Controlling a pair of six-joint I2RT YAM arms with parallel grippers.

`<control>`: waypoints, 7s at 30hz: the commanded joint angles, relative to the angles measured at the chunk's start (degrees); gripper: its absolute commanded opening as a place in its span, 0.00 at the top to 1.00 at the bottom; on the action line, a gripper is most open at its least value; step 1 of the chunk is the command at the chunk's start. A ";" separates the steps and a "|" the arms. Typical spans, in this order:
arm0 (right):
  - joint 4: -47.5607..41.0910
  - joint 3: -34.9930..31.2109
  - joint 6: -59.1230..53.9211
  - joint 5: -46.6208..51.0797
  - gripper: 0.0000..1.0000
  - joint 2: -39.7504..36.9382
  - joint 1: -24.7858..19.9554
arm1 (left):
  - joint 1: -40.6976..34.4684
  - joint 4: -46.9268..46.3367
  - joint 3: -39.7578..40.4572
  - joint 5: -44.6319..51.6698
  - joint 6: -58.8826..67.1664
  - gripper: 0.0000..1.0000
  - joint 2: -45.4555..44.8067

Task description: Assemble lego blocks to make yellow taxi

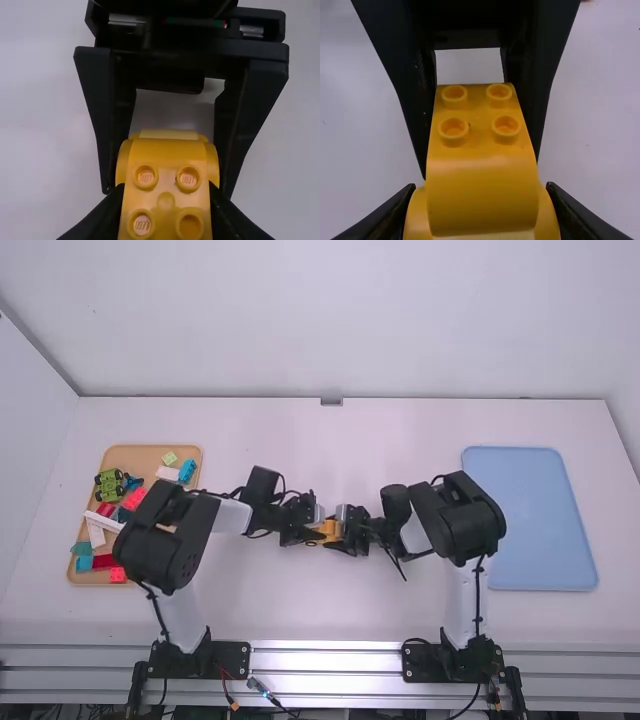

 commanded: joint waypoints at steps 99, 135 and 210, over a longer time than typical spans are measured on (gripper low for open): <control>-12.35 -1.27 17.97 33.35 0.37 -18.43 -56.50 | 26.18 14.25 -13.29 13.22 -5.66 0.01 -16.37; -47.28 1.77 23.96 49.31 0.01 -52.78 -34.40 | 13.03 21.81 -13.29 -18.80 -42.51 0.01 -28.83; -52.45 -34.70 40.73 57.21 0.95 -113.55 -20.47 | 16.12 -11.94 -42.74 -50.37 -55.99 0.92 -108.12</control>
